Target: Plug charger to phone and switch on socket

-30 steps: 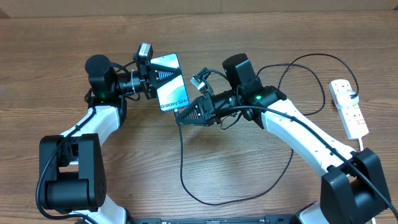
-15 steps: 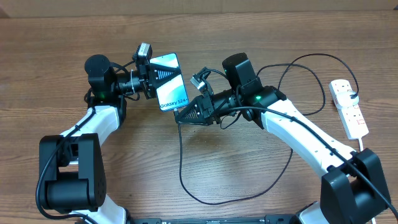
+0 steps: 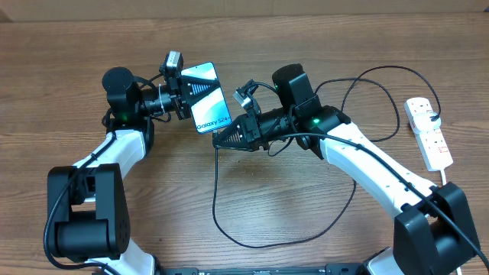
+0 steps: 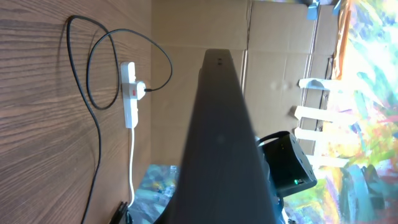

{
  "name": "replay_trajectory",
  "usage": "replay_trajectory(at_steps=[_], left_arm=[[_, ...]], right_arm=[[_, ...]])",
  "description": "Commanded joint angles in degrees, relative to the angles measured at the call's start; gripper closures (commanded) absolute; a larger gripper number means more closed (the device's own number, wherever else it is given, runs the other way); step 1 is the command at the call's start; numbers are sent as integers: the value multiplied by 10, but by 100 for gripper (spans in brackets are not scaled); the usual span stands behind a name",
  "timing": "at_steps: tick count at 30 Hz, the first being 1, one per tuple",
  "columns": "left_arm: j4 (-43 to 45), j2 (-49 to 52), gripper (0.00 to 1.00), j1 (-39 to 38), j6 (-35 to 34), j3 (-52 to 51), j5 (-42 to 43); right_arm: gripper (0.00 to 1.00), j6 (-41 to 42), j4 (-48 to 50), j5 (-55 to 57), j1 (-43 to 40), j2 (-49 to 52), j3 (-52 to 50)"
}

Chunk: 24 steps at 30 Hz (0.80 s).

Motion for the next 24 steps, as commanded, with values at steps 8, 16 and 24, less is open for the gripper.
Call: replay_trajectory(at_steps=[8,16,24], left_arm=[[5,-18,96,-9,11,2,92],[5,-18,96,-9,11,2,97],[5,-18,96,-9,9,2,98]], right_arm=[[96,5,16,66,-27,-4,3],[96,5,15,67,-37,-4,3],[96,5,-5,97,-37,-4,3]])
